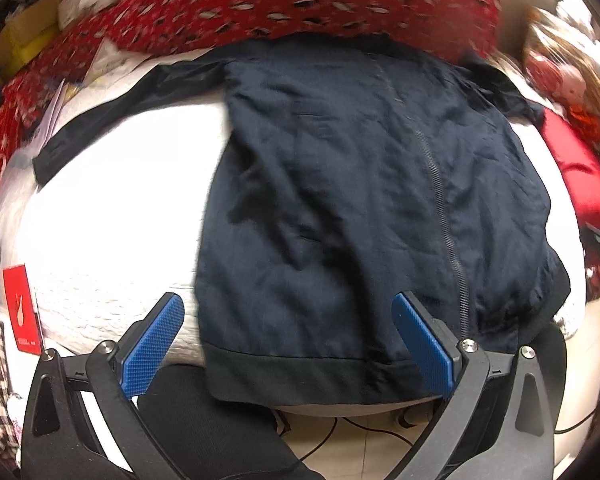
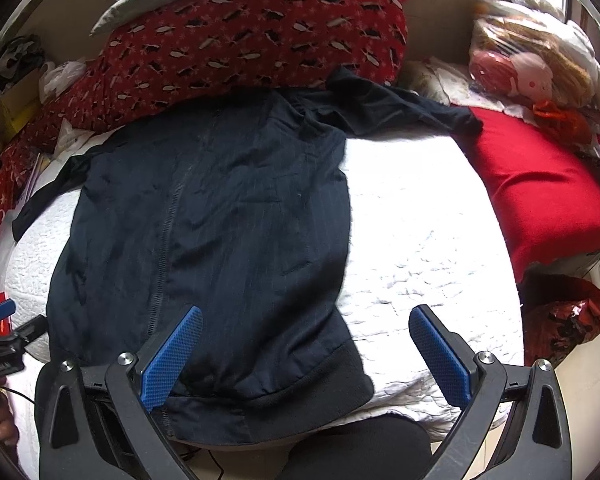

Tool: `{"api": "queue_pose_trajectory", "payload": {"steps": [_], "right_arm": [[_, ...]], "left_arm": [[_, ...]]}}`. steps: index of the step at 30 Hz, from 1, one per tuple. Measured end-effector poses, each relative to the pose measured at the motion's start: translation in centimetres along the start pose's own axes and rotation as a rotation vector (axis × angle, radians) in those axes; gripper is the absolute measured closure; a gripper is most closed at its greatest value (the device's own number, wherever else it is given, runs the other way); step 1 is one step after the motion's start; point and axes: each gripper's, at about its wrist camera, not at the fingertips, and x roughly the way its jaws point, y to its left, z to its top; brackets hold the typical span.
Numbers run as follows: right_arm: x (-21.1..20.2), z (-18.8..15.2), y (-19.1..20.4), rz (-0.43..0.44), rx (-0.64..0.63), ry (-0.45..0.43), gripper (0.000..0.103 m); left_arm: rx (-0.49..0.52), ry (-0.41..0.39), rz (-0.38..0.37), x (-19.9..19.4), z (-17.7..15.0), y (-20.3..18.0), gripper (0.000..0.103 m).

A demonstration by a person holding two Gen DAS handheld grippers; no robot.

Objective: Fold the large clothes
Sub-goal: 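Grasp the jacket hem with the left gripper while the right gripper grasps the hem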

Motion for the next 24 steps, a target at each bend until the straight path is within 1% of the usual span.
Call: {"api": "queue_pose_trajectory", "payload": {"steps": [4, 7, 9, 11, 12, 13, 14, 15, 16, 17, 18, 19, 20, 21, 22, 23, 24], "right_arm": [[1.5, -0.3, -3.0, 0.001, 0.05, 0.045, 0.001], [2.8, -1.1, -4.8, 0.037, 0.068, 0.084, 0.001], [4.0, -1.8, -5.2, 0.089, 0.062, 0.122, 0.001], [5.2, -2.5, -5.1, 0.153, 0.054, 0.169, 0.001], [5.9, -2.8, -4.9, 0.19, 0.051, 0.186, 0.003], [6.5, -3.1, -4.7, 0.22, 0.048, 0.194, 0.011], [6.9, -3.3, -4.4, 0.257, 0.046, 0.201, 0.021], [7.4, -3.6, -4.1, 0.3, 0.043, 0.209, 0.056], [7.6, -3.7, -3.9, 0.329, 0.041, 0.222, 0.079], [7.4, -3.7, -3.8, 0.329, 0.038, 0.228, 0.084], [6.9, -3.5, -3.9, 0.345, 0.044, 0.215, 0.088], [5.7, -3.1, -4.4, 0.413, 0.066, 0.187, 0.09], [3.8, -2.5, -5.0, 0.488, 0.095, 0.139, 0.091], [1.1, -1.8, -5.7, 0.533, 0.118, 0.07, 0.092], [-1.2, -1.2, -6.4, 0.558, 0.129, 0.009, 0.094], [-3.4, -0.7, -7.2, 0.57, 0.134, -0.051, 0.094], [-5.0, -0.4, -7.9, 0.562, 0.14, -0.091, 0.094]], "left_arm": [[-0.095, 0.04, 0.037, 1.4, 0.2, 4.6, 0.0], [-0.157, 0.092, 0.036, 3.0, -0.4, 7.4, 0.0], [-0.158, 0.119, 0.016, 4.0, -0.8, 7.7, 0.0], [-0.151, 0.151, -0.042, 5.2, -1.5, 7.3, 0.0], [-0.151, 0.159, -0.071, 5.6, -1.8, 7.0, 0.0], [-0.153, 0.16, -0.112, 6.0, -2.1, 6.6, 0.012], [-0.154, 0.16, -0.149, 6.1, -2.4, 6.2, 0.027], [-0.142, 0.174, -0.176, 6.4, -2.6, 5.6, 0.069], [-0.108, 0.199, -0.16, 6.5, -2.6, 5.1, 0.094], [-0.102, 0.207, -0.159, 6.3, -2.6, 4.9, 0.095], [-0.121, 0.204, -0.18, 5.4, -2.6, 5.1, 0.097], [-0.153, 0.201, -0.226, 4.2, -2.6, 5.5, 0.098], [-0.192, 0.186, -0.294, 2.5, -2.6, 6.1, 0.098], [-0.219, 0.158, -0.341, 0.9, -2.5, 6.6, 0.097], [-0.234, 0.128, -0.358, -0.5, -2.5, 7.0, 0.097], [-0.238, 0.108, -0.351, -1.4, -2.4, 7.2, 0.097], [-0.245, 0.107, -0.341, -1.7, -2.5, 7.3, 0.097]]}}
